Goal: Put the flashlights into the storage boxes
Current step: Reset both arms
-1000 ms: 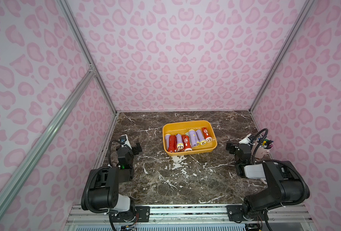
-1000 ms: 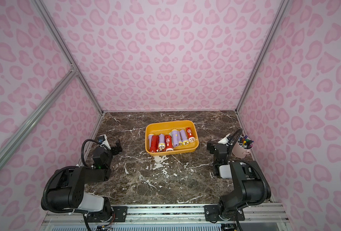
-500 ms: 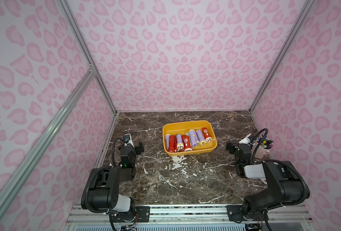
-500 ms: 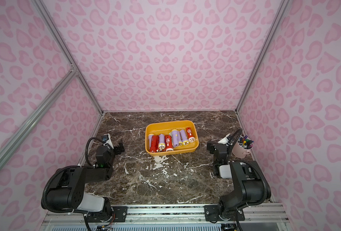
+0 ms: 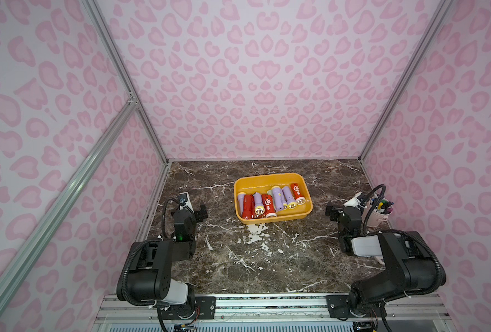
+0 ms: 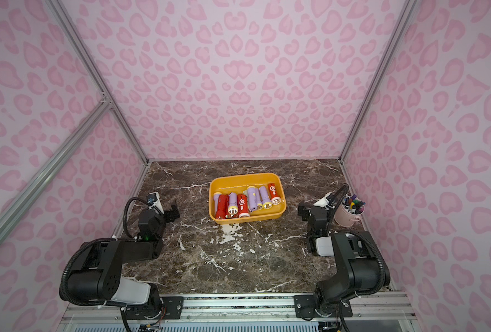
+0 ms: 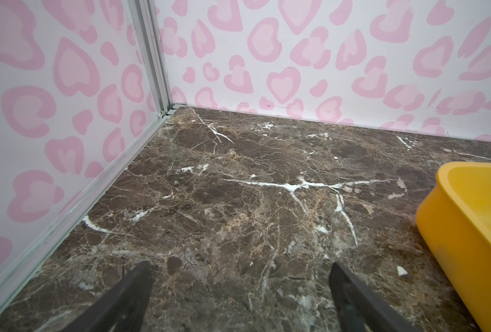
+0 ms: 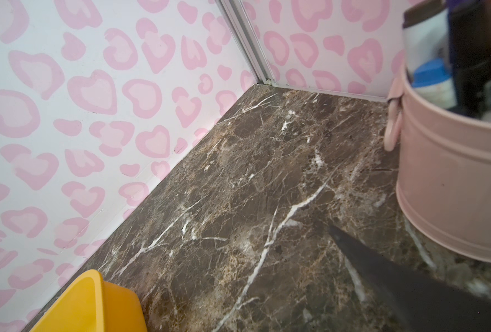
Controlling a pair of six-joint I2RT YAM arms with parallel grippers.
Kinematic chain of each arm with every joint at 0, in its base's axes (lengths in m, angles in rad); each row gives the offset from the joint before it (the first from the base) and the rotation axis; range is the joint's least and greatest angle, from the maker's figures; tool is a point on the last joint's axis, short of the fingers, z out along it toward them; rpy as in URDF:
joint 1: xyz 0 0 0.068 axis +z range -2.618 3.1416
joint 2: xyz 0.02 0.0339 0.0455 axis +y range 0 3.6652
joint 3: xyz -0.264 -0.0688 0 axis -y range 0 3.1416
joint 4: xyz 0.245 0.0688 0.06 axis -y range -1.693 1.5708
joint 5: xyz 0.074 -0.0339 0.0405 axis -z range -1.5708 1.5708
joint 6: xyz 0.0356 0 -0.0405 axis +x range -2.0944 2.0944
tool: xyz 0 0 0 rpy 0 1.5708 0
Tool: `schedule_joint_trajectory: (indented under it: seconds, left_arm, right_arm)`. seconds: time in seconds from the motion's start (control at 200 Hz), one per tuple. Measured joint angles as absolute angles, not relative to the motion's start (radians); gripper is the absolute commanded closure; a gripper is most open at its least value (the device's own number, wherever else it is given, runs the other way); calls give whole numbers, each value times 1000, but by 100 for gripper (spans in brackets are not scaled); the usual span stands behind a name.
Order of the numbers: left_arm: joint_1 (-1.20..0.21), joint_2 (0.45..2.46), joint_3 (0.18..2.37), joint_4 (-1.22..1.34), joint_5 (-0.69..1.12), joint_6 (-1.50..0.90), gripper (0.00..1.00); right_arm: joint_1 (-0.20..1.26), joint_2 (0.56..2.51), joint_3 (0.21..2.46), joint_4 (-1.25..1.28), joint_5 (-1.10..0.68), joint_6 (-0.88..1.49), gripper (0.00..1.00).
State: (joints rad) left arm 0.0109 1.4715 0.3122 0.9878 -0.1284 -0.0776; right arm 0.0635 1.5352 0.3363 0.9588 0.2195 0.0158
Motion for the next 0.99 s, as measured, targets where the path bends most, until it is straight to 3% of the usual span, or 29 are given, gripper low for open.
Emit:
schedule_joint_trajectory:
  seconds: [0.995]
  left_arm:
    - [11, 1477, 320, 973, -131, -75, 3]
  right_arm:
    - [64, 1535, 337, 959, 220, 16, 1]
